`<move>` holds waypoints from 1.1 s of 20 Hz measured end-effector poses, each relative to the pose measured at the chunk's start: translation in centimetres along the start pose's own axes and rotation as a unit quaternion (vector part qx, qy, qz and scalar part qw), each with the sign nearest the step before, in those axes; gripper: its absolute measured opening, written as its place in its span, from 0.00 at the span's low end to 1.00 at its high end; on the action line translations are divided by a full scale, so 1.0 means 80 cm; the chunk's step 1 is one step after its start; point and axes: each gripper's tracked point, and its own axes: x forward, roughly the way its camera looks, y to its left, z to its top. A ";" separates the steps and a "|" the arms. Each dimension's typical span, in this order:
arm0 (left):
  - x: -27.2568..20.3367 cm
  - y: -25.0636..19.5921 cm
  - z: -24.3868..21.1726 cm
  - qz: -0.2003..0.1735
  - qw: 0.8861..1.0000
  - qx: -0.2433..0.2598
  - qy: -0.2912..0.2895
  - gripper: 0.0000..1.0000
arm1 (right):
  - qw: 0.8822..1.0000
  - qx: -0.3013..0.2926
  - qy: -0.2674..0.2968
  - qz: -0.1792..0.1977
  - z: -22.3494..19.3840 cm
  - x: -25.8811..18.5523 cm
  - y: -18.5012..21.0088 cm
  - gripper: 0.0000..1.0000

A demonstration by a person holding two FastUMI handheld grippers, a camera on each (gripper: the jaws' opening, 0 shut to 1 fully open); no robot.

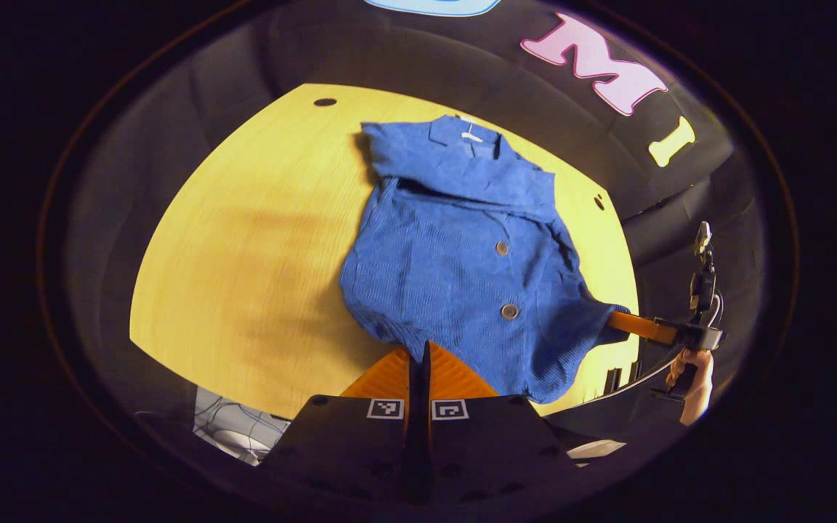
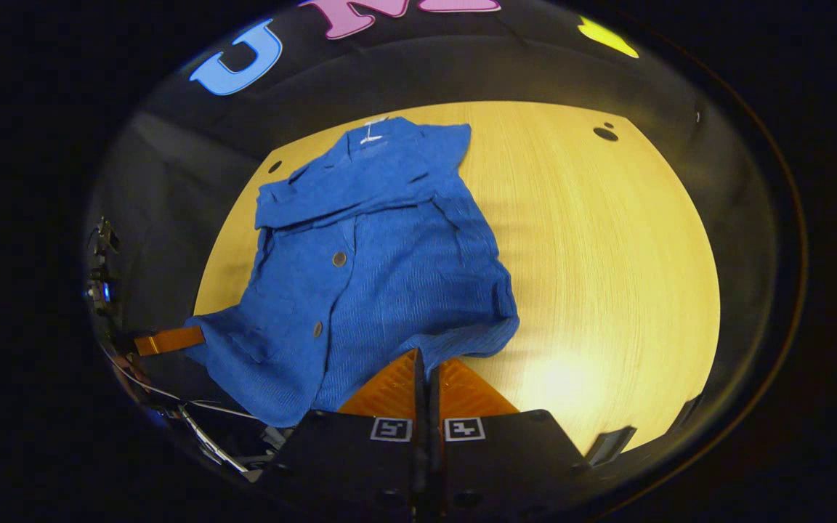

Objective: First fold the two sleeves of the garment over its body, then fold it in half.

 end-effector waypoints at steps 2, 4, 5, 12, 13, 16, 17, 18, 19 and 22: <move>-0.003 -0.006 0.025 -0.005 1.000 0.012 0.002 0.00 | 1.000 -0.012 -0.005 0.006 0.031 0.002 0.008 0.02; -0.001 -0.014 0.047 -0.012 0.999 0.030 0.016 0.00 | 1.000 -0.025 -0.014 0.005 0.071 0.010 0.009 0.02; 0.002 -0.014 0.062 -0.007 0.999 0.040 0.020 0.00 | 0.999 -0.024 -0.022 0.002 0.096 0.018 0.007 0.02; 0.017 -0.023 0.225 -0.031 1.000 -0.002 -0.004 0.00 | 0.997 -0.027 -0.068 -0.009 0.254 0.061 0.012 0.02; 0.021 -0.014 0.245 -0.026 1.000 -0.008 -0.009 0.00 | 0.997 -0.028 -0.071 -0.011 0.274 0.071 0.012 0.02; 0.038 0.001 0.303 -0.030 0.999 -0.038 -0.017 0.00 | 0.996 -0.027 -0.081 -0.023 0.334 0.104 0.006 0.02; 0.045 0.008 0.320 -0.034 0.998 -0.053 -0.018 0.00 | 0.996 -0.024 -0.084 -0.026 0.354 0.114 0.003 0.02; 0.053 0.018 0.332 -0.032 0.997 -0.066 -0.019 0.00 | 0.995 -0.021 -0.087 -0.032 0.371 0.127 -0.003 0.02; 0.061 0.032 0.341 -0.026 0.997 -0.076 -0.019 0.00 | 0.995 -0.021 -0.088 -0.040 0.388 0.141 -0.010 0.02; 0.090 0.054 0.363 -0.024 0.994 -0.110 -0.009 0.00 | 0.995 -0.014 -0.075 -0.057 0.410 0.187 -0.024 0.00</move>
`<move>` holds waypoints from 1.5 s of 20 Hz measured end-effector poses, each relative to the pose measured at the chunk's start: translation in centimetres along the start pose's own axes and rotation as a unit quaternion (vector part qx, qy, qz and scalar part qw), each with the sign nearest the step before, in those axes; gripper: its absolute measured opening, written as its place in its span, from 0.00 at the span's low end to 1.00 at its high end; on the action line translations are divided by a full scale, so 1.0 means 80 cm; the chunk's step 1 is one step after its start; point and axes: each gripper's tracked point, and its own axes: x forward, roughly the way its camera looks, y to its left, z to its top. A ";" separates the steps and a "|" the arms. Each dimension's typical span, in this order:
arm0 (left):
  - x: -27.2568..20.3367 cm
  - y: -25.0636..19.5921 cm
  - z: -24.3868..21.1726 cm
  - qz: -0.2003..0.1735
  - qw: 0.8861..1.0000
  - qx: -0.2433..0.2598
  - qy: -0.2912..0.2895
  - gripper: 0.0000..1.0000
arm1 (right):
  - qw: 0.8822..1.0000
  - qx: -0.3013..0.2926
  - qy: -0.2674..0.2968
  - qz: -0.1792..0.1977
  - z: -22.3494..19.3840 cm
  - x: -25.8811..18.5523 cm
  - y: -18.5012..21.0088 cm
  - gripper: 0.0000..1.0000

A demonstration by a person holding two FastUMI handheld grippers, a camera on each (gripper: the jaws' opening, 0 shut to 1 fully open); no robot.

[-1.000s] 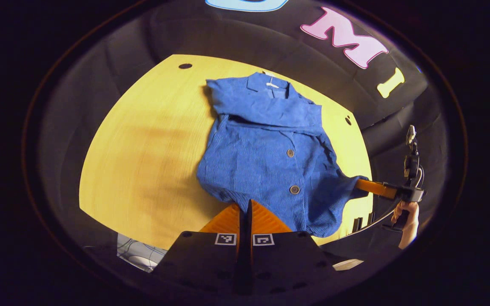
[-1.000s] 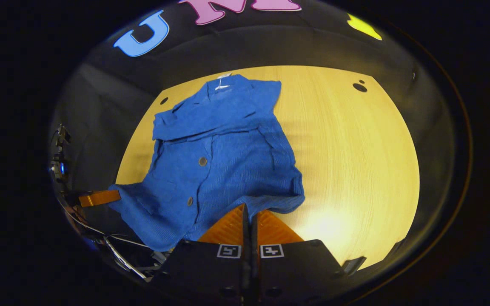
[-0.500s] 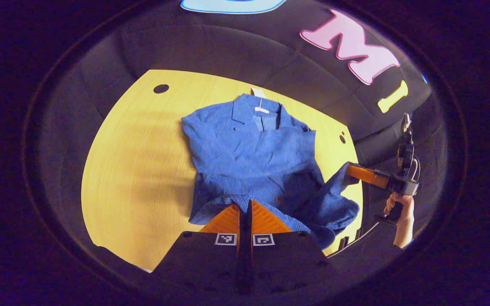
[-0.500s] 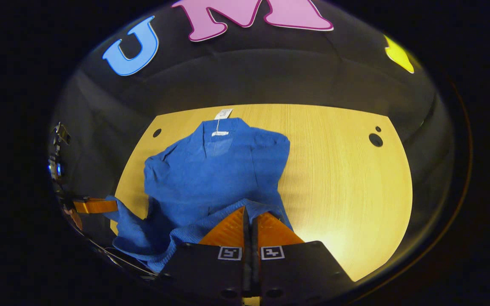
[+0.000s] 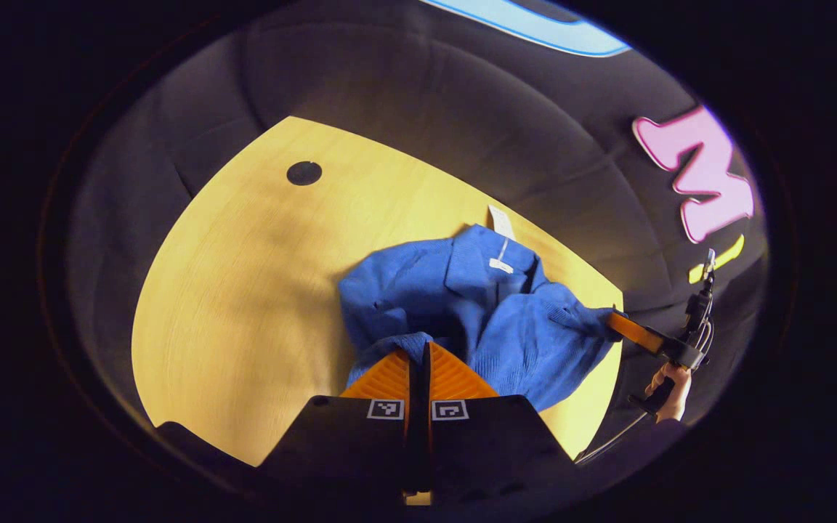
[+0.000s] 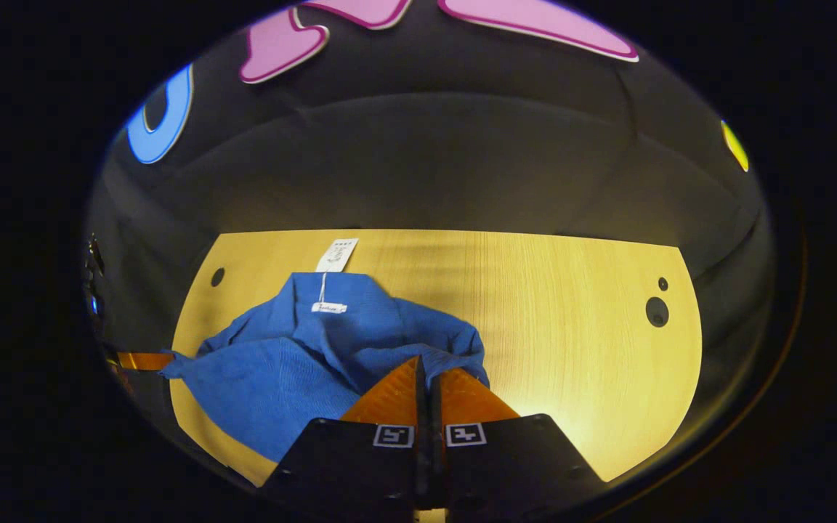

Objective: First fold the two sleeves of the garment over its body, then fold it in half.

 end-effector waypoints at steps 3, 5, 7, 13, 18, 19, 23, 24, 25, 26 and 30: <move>0.040 0.022 0.011 0.021 0.999 -0.036 0.018 0.00 | 0.999 0.006 0.032 -0.013 -0.019 0.044 -0.008 0.02; 0.057 0.037 0.011 0.039 0.998 -0.051 0.026 0.00 | 0.999 -0.003 0.044 -0.019 -0.029 0.062 -0.017 0.02; 0.066 0.039 0.019 0.037 0.997 -0.062 0.018 0.00 | 0.999 -0.001 0.049 -0.011 -0.034 0.070 -0.016 0.02; 0.074 0.016 0.027 0.008 0.999 -0.051 0.008 0.61 | 0.998 0.034 0.043 0.008 -0.026 0.073 -0.010 0.28; 0.064 0.017 0.055 0.022 0.997 -0.058 -0.048 0.82 | 0.999 0.022 0.000 0.030 -0.002 0.049 0.005 0.74; 0.057 0.024 0.056 0.029 0.996 -0.067 -0.057 0.84 | 0.999 0.023 -0.009 0.032 0.003 0.042 0.006 0.73; 0.029 0.022 0.054 0.030 0.995 -0.069 -0.070 0.84 | 0.998 0.002 -0.059 0.016 0.030 0.010 0.000 0.92; 0.021 0.018 0.055 0.028 0.994 -0.066 -0.076 0.85 | 0.997 -0.009 -0.077 0.012 0.038 -0.004 0.002 0.98; 0.010 0.011 0.052 0.025 0.994 -0.063 -0.084 0.84 | 0.995 -0.018 -0.094 0.010 0.045 -0.018 0.004 0.98; 0.001 0.004 0.052 0.028 0.994 -0.055 -0.091 0.85 | 0.993 -0.028 -0.113 0.008 0.051 -0.034 0.008 0.98; -0.039 -0.025 0.038 0.071 0.986 0.016 -0.148 0.86 | 0.982 -0.063 -0.179 0.003 0.061 -0.101 0.031 0.98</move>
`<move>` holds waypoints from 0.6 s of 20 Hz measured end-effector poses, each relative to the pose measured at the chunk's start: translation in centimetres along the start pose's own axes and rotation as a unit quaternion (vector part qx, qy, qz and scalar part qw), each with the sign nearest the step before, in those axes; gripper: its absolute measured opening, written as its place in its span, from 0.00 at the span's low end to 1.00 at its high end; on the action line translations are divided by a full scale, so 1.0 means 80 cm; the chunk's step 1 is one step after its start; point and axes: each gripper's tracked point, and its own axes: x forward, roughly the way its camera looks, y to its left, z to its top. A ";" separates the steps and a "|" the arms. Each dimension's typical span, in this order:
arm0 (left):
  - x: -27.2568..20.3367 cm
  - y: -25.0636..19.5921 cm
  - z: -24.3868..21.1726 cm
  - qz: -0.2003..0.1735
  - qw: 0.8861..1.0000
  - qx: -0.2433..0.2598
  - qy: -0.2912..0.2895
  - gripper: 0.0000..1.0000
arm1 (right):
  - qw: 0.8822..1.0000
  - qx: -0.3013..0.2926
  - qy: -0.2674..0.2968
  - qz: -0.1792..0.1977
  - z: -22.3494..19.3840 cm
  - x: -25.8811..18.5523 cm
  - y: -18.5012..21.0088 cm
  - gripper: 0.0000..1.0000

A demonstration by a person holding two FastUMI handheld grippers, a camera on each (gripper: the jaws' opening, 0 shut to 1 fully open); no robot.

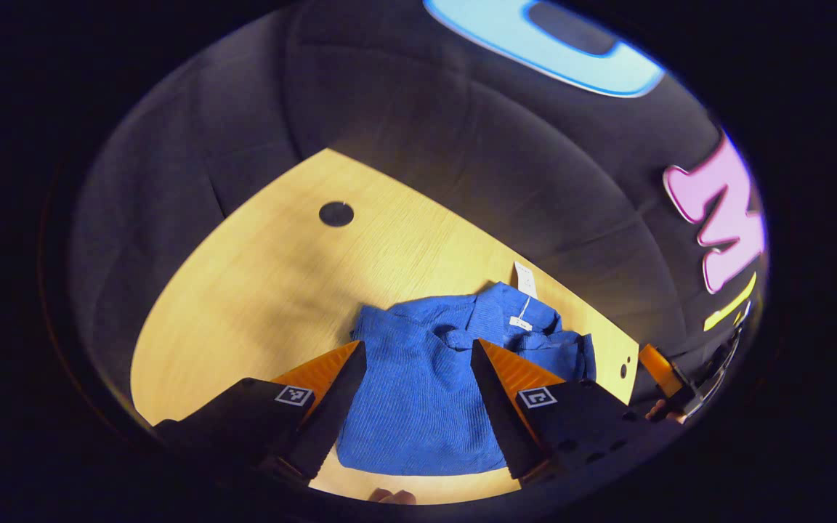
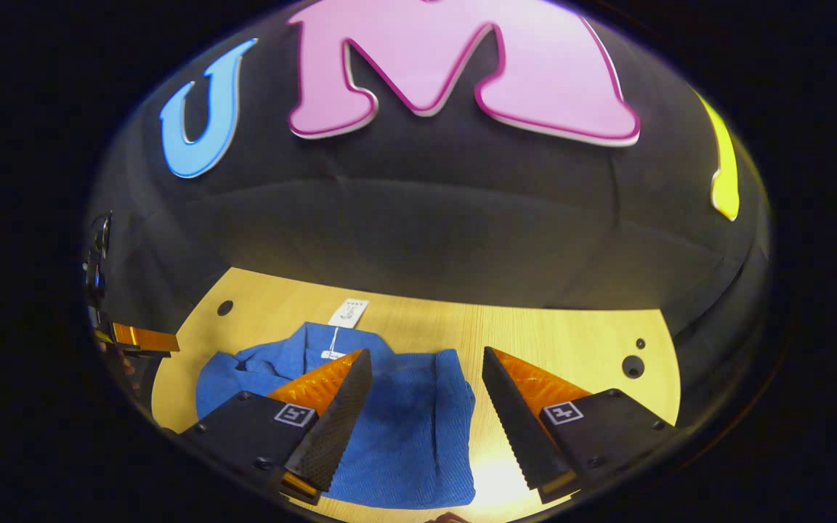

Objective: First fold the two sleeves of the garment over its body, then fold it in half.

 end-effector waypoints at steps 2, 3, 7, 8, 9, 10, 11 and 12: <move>-0.032 -0.020 0.003 0.013 0.998 0.044 -0.046 0.85 | 1.000 -0.014 -0.020 0.006 0.004 -0.034 0.016 0.97; -0.051 -0.032 0.006 0.017 0.995 0.063 -0.071 0.85 | 0.999 -0.020 -0.031 0.010 0.007 -0.050 0.024 0.98; -0.137 -0.067 0.019 0.040 0.973 0.139 -0.181 0.85 | 0.997 -0.041 -0.067 0.013 0.019 -0.117 0.055 0.98; -0.160 -0.077 0.021 0.040 0.966 0.155 -0.204 0.85 | 0.996 -0.044 -0.079 0.011 0.025 -0.135 0.063 0.98; -0.177 -0.089 0.018 0.037 0.959 0.169 -0.225 0.85 | 0.995 -0.043 -0.092 0.012 0.032 -0.156 0.073 0.98; -0.197 -0.097 0.016 0.035 0.953 0.180 -0.242 0.85 | 0.993 -0.041 -0.107 0.012 0.040 -0.176 0.081 0.98; -0.219 -0.104 0.015 0.032 0.946 0.188 -0.261 0.85 | 0.992 -0.037 -0.123 0.012 0.049 -0.197 0.088 0.98; -0.240 -0.111 0.011 0.027 0.941 0.193 -0.277 0.85 | 0.989 -0.038 -0.140 0.007 0.056 -0.219 0.094 0.97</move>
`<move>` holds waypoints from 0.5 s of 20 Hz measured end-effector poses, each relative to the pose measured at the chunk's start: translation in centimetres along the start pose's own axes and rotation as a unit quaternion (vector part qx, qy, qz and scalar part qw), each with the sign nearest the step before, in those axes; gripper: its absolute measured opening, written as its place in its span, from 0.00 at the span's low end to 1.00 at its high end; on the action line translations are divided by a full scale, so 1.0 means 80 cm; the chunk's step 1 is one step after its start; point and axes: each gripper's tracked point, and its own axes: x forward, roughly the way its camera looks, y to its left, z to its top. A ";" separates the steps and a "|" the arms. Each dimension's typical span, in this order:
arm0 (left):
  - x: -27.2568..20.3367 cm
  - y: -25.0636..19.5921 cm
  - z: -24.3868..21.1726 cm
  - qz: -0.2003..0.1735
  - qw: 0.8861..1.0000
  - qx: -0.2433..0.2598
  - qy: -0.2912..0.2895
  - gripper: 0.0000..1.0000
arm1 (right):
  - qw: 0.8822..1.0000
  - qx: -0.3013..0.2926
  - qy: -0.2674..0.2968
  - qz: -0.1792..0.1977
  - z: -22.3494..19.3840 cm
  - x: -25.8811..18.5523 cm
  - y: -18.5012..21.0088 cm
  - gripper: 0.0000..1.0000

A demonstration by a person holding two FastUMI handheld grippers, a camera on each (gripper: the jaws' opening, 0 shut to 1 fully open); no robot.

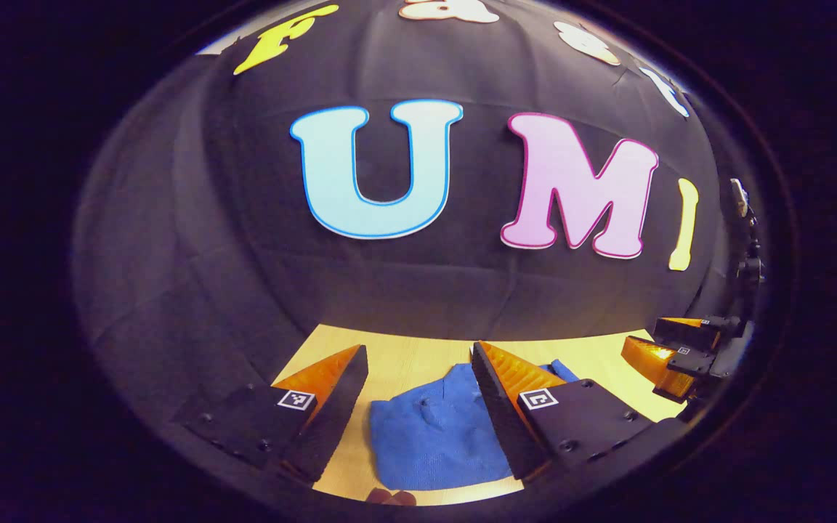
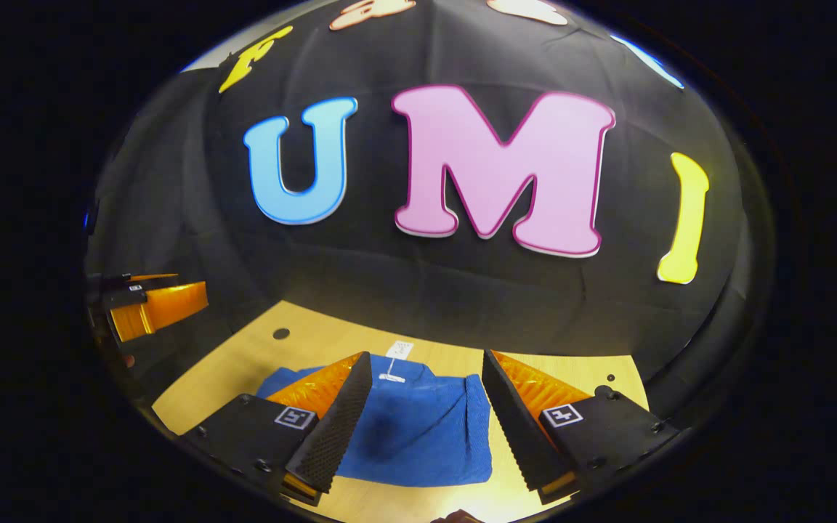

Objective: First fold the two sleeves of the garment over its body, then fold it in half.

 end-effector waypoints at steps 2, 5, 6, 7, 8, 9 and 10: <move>-0.036 -0.007 0.013 -0.015 0.999 0.001 -0.030 0.84 | 0.999 -0.010 -0.035 -0.006 0.024 -0.036 0.016 0.97; -0.089 -0.007 0.030 -0.023 0.997 0.024 -0.071 0.84 | 0.997 -0.016 -0.073 -0.002 0.044 -0.093 0.046 0.97; -0.108 -0.007 0.040 -0.021 0.995 0.033 -0.091 0.84 | 0.996 -0.013 -0.088 -0.002 0.053 -0.113 0.057 0.97; -0.126 -0.008 0.050 -0.023 0.992 0.042 -0.116 0.84 | 0.995 -0.010 -0.102 -0.004 0.060 -0.132 0.065 0.97; -0.143 -0.012 0.063 -0.026 0.987 0.045 -0.149 0.84 | 0.993 -0.008 -0.116 -0.006 0.066 -0.150 0.070 0.97; -0.157 -0.018 0.074 -0.032 0.983 0.045 -0.175 0.83 | 0.992 -0.007 -0.129 -0.011 0.073 -0.168 0.074 0.98; -0.176 -0.021 0.074 -0.037 0.980 0.043 -0.192 0.83 | 0.989 -0.010 -0.144 -0.018 0.080 -0.185 0.076 0.97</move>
